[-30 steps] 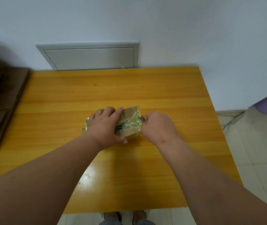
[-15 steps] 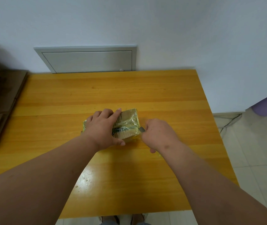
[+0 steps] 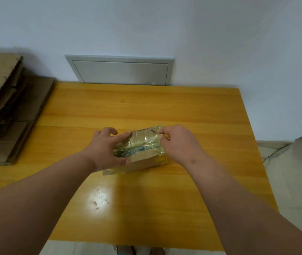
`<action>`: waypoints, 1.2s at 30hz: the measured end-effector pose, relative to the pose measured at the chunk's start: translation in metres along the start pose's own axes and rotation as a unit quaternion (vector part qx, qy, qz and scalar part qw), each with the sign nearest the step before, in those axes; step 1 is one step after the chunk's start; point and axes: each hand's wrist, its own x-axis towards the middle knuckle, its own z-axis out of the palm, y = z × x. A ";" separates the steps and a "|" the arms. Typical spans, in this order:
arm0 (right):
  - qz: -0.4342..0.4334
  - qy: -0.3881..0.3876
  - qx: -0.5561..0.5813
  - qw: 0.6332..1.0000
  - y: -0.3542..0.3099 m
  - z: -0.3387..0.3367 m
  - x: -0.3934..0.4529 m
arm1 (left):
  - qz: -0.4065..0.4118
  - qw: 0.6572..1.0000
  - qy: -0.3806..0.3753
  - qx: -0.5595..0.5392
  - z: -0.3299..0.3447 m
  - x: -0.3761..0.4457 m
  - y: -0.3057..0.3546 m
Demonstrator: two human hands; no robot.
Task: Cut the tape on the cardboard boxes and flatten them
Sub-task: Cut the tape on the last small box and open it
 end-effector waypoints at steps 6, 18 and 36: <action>-0.099 -0.070 -0.069 0.990 -0.032 0.012 0.006 | -0.002 0.997 -0.003 -0.071 0.005 -0.011 -0.015; -0.186 -0.107 -0.056 0.975 -0.056 0.043 0.003 | 0.017 0.998 -0.060 0.016 0.004 -0.019 -0.029; -0.176 -0.140 -0.107 0.968 -0.071 0.047 0.014 | -0.001 0.999 -0.049 0.000 0.010 -0.011 -0.023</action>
